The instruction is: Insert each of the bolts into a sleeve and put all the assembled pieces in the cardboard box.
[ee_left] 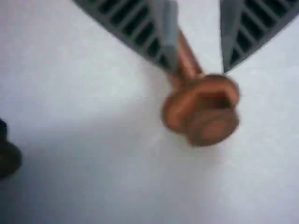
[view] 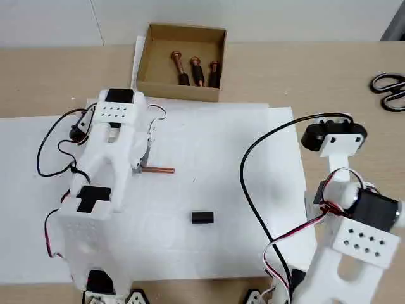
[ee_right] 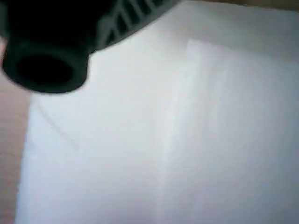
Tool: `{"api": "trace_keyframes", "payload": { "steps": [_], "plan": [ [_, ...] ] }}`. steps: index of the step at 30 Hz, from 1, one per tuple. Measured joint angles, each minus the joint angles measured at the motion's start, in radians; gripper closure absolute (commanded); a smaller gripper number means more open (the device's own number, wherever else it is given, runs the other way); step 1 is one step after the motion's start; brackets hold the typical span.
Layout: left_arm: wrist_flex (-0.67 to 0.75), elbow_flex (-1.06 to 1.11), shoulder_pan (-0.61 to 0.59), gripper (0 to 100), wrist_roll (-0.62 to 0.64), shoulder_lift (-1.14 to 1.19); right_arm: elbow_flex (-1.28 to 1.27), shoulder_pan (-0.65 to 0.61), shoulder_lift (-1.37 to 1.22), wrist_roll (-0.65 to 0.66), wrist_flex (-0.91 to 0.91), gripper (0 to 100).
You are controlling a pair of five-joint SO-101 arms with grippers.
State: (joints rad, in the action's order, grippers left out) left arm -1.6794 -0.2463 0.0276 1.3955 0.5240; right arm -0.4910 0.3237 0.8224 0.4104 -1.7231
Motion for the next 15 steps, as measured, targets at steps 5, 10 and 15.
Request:
{"api": "trace_keyframes", "payload": {
  "steps": [5,10,15],
  "plan": [
    [0.000,0.000,0.000,95,0.002,0.011,0.000,0.000,0.000,0.000,0.000,99.5],
    [-0.003,0.002,0.000,95,-0.034,0.011,0.000,0.000,0.000,0.000,0.000,99.5],
    [-0.005,0.002,0.000,95,-0.061,0.011,0.000,0.000,0.000,0.000,0.000,99.5]
  ]
}}
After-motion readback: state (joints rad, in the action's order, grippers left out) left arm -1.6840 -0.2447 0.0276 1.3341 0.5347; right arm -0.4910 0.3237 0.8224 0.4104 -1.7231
